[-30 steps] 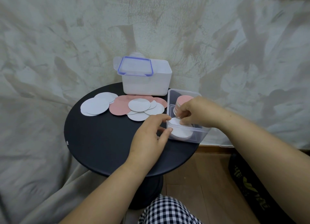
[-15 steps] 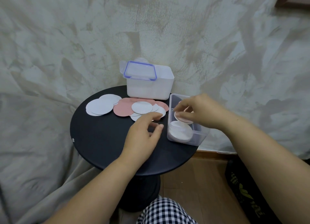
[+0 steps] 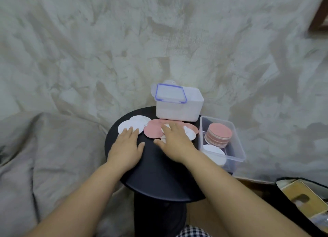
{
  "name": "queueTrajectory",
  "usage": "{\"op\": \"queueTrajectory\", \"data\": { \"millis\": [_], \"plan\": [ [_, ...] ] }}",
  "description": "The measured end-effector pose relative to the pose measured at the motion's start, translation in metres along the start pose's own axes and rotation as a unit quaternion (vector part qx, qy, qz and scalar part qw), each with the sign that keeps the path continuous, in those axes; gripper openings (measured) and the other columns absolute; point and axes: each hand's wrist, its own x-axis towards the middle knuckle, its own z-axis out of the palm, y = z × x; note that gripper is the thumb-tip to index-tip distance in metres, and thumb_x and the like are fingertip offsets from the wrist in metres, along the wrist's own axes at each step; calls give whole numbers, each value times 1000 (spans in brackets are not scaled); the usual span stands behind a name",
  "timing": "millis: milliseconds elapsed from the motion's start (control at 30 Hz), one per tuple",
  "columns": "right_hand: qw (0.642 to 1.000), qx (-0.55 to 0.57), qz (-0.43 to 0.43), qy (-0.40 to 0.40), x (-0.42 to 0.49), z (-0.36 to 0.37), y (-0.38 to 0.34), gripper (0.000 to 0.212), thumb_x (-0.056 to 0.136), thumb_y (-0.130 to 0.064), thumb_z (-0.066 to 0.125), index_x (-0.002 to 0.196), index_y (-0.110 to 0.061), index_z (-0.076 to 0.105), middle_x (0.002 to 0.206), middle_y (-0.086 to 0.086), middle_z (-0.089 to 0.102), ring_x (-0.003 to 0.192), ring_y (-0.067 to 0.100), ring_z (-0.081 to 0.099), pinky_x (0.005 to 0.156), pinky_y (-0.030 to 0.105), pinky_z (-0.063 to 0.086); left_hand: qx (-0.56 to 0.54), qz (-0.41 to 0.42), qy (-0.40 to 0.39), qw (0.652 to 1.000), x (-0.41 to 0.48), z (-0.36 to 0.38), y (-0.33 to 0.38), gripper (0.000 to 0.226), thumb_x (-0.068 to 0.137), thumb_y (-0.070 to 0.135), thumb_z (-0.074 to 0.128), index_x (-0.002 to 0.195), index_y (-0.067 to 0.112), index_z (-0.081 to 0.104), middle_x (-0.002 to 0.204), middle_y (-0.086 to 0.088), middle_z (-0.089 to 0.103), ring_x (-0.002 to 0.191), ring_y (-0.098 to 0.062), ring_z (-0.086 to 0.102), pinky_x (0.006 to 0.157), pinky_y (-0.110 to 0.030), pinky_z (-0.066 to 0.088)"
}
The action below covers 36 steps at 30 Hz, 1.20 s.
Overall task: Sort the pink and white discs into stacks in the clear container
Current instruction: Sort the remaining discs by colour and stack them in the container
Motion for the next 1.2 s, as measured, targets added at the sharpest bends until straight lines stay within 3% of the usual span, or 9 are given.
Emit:
{"op": "queueTrajectory", "data": {
  "millis": [133, 400, 567, 667, 767, 833, 967, 1100, 1200],
  "plan": [
    [999, -38, 24, 4, -1, 16, 10, 59, 96, -45, 37, 145, -16, 23, 156, 9, 13, 143, 26, 4, 117, 42, 5, -10, 37, 40, 998, -6, -1, 2, 44, 97, 35, 38, 139, 24, 38, 149, 5, 33, 139, -14, 25, 109, -31, 27],
    [989, 16, -111, 95, -57, 15, 18, 29, 92, -36, 51, 119, -27, 59, 129, -10, 52, 125, 10, 39, 101, 23, 33, -102, 131, 144, 975, -42, 5, -6, 30, 88, 31, 46, 103, 20, 70, 102, 7, 67, 103, -16, 57, 86, -26, 42],
    [992, 12, -104, 65, -81, 18, 26, 52, 92, -48, 46, 138, -27, 40, 152, -8, 26, 141, 9, 16, 112, 21, 9, -58, 175, 138, 973, -68, 13, -11, 46, 86, 41, 40, 113, 13, 66, 122, -4, 63, 118, -24, 55, 106, -29, 31],
    [991, 1, -133, 29, -96, 23, 27, 76, 79, -73, 29, 140, -28, 37, 153, -10, 22, 142, 5, 12, 112, 17, -1, -4, 213, 113, 970, -81, 15, -13, 50, 89, 46, 37, 112, 14, 67, 120, -4, 65, 113, -24, 59, 103, -44, 30],
    [986, 38, -156, 39, -110, 26, 35, 93, 67, -87, 18, 135, -31, 45, 145, -20, 28, 137, -5, 17, 112, 14, 3, -56, 232, 112, 965, -94, 13, -19, 58, 91, 57, 33, 115, 14, 64, 117, 0, 64, 111, -16, 56, 105, -31, 34],
    [981, 67, -173, 64, -116, 27, 39, 80, 70, -81, 33, 128, -29, 54, 140, -20, 36, 133, -7, 25, 113, 15, 10, -79, 251, 126, 956, -99, 13, -24, 53, 86, 56, 45, 112, 13, 65, 110, -1, 64, 104, -14, 53, 97, -23, 36],
    [964, 131, -197, 118, -129, 33, 44, 40, 73, -38, 74, 110, -25, 67, 126, -15, 55, 124, -1, 44, 110, 29, 28, -89, 298, 166, 936, -104, 13, -31, 30, 79, 36, 58, 97, 17, 72, 96, 0, 65, 89, -12, 52, 80, -20, 41],
    [945, 248, -149, 154, -140, 24, 30, 20, 79, -28, 65, 93, -43, 67, 98, -33, 65, 106, -8, 57, 96, 16, 43, -205, 241, 204, 927, -116, -1, -25, 19, 83, 31, 59, 90, 20, 74, 88, 14, 68, 84, -3, 60, 78, -15, 46],
    [925, 296, -126, 200, -138, 12, 16, 19, 81, -25, 65, 76, -44, 65, 87, -24, 65, 87, -1, 61, 75, 10, 44, -375, 95, 224, 895, -126, -14, -7, 11, 87, 22, 63, 84, 31, 68, 86, 21, 69, 83, 4, 64, 76, -9, 46]
  ]
}}
